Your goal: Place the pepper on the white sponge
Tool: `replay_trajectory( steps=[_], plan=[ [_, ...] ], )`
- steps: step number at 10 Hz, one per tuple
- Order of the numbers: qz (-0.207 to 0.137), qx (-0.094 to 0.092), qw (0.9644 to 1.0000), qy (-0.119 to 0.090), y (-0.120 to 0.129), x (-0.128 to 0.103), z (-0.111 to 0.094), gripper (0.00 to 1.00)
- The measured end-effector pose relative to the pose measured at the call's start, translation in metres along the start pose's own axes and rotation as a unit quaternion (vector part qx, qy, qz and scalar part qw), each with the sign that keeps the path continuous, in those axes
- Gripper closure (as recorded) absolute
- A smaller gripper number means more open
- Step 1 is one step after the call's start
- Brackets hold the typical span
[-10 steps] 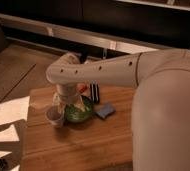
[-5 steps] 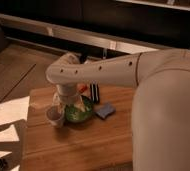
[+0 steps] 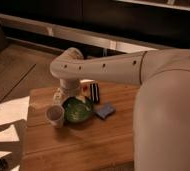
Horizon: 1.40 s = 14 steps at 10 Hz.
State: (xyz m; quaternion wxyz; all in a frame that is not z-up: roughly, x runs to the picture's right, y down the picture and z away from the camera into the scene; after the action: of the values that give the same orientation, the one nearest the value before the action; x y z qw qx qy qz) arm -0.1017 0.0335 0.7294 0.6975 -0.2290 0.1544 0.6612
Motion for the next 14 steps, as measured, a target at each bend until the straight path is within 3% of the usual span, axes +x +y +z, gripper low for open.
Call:
replay_trajectory(
  steps=[1,4,7,8,9,10,11,14],
  plan=[
    [-0.017,-0.006,0.9991,-0.038,-0.012,-0.041,-0.01,0.35],
    [-0.033,-0.002,0.9969,-0.072,-0.031,-0.088,-0.022,0.35],
    [-0.038,0.001,0.9968,-0.071,-0.03,-0.085,-0.023,0.35],
    [-0.031,0.01,0.9973,-0.066,-0.037,-0.078,-0.021,0.35],
    [-0.015,0.016,0.9977,-0.064,-0.045,-0.076,-0.02,0.35],
    [0.04,0.014,0.9964,-0.074,-0.065,-0.084,-0.018,0.35],
    [0.073,0.011,0.9937,-0.084,-0.076,-0.095,-0.016,0.35],
    [0.161,0.012,0.9792,-0.123,-0.106,-0.148,0.016,0.35]
  ],
)
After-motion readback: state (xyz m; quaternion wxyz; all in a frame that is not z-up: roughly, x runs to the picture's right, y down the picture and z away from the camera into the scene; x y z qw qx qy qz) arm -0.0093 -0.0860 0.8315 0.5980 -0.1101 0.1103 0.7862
